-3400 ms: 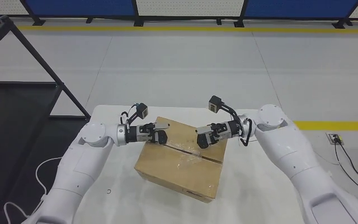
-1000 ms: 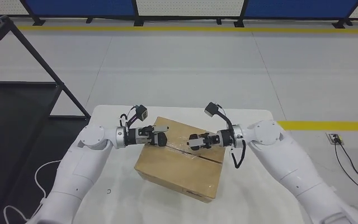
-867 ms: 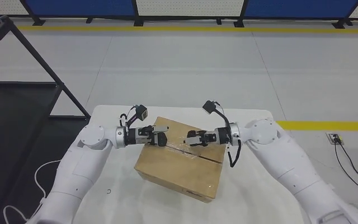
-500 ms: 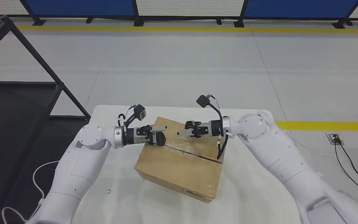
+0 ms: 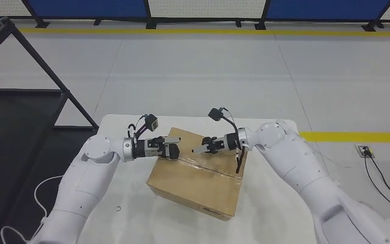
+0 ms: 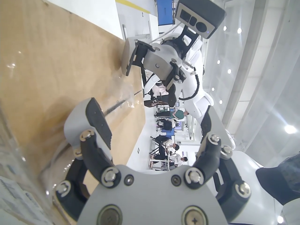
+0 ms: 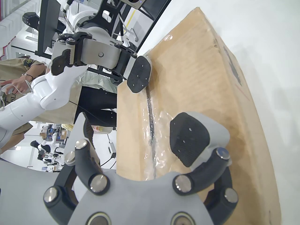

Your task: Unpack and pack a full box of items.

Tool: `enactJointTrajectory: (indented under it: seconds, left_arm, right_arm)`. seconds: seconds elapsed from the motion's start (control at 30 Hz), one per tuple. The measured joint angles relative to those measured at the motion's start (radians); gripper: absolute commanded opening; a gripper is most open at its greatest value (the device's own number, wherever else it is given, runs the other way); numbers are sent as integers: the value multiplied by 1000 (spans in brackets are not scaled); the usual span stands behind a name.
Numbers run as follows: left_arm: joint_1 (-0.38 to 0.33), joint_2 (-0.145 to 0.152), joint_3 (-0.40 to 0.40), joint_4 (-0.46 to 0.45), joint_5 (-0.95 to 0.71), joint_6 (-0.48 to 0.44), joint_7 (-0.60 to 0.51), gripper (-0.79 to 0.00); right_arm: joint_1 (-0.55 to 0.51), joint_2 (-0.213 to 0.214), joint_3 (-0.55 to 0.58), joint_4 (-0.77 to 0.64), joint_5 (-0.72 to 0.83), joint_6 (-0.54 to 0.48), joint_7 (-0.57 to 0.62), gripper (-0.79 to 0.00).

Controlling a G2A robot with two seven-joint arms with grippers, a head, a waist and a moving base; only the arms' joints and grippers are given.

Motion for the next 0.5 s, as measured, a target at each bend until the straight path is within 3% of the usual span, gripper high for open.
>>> enactJointTrajectory:
  seconds: [0.17, 0.5]
  left_arm:
    - [-5, 0, 1, 8, 0, 0, -6, 0]
    - [-5, -1, 4, 10, -5, -1, -4, 0]
  right_arm:
    - [-6, 22, -15, -53, 46, 1, 0, 0]
    - [-6, 66, -41, -124, 25, -101, -102, 0]
